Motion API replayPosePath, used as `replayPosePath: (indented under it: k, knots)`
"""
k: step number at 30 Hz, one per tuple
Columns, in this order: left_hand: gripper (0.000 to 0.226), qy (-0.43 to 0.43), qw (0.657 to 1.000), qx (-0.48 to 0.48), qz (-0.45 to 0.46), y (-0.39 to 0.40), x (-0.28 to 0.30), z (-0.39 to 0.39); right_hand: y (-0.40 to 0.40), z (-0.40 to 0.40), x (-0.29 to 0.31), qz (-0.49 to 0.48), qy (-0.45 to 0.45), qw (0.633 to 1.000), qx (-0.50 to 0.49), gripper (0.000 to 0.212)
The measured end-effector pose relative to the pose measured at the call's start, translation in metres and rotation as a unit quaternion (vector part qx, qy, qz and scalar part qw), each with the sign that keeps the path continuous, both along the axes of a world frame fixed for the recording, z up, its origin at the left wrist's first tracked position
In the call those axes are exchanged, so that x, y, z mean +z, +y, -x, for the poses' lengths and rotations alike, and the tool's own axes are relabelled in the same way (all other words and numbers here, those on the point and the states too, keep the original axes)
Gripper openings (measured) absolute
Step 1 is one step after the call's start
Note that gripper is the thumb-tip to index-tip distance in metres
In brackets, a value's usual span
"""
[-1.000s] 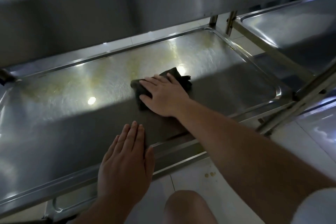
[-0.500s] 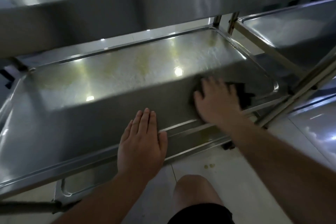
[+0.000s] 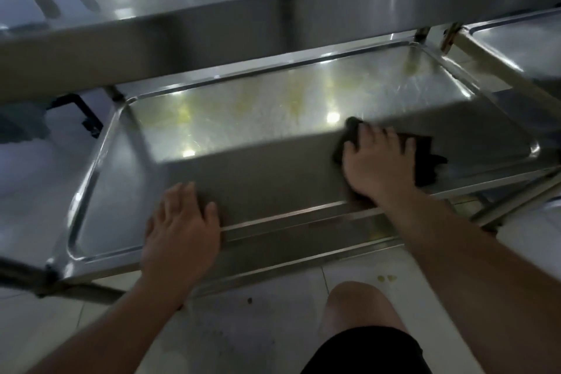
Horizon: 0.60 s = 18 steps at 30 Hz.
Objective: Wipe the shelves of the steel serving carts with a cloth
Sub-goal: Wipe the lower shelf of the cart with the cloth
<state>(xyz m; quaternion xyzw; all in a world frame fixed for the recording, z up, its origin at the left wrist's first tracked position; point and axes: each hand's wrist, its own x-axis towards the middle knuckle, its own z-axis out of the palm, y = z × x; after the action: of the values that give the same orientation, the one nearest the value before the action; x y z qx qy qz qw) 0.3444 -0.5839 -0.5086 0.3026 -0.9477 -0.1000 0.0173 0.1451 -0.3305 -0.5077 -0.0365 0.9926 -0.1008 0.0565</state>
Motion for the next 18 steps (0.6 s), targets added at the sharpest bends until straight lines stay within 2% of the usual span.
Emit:
replayPosePath:
  k: [2, 5, 8, 11, 13, 15, 18]
  knots:
    - [0.057, 0.013, 0.999, 0.038, 0.001, -0.009, -0.008, -0.002, -0.052, -0.042, 0.000, 0.012, 0.000, 0.992, 0.125, 0.069]
    - [0.051, 0.050, 0.998, 0.036, 0.015, -0.004, -0.015, -0.004, -0.111, -0.104, 0.003, 0.042, -0.026, 0.933, 0.357, 0.064]
    - [0.052, 0.055, 0.998, 0.025, 0.024, -0.006, -0.017, -0.009, -0.102, -0.107, 0.006, 0.049, -0.032, 0.903, 0.425, 0.062]
    - [0.056, 0.042, 0.999, 0.028, 0.015, -0.008, -0.016, -0.007, -0.043, -0.052, 0.003, 0.014, 0.005, 0.934, 0.356, 0.074]
    - [0.058, 0.036, 0.999, 0.023, 0.013, -0.008, -0.016, -0.006, 0.008, 0.002, 0.000, 0.002, 0.047, 0.974, 0.222, 0.082]
    - [0.058, 0.043, 0.999, 0.021, 0.014, -0.008, -0.017, -0.006, 0.052, 0.051, 0.002, -0.008, 0.050, 0.997, 0.061, 0.073]
    - [0.059, 0.048, 0.999, 0.020, 0.018, -0.008, -0.018, -0.007, 0.050, 0.094, 0.005, -0.005, -0.002, 0.993, -0.116, 0.066]
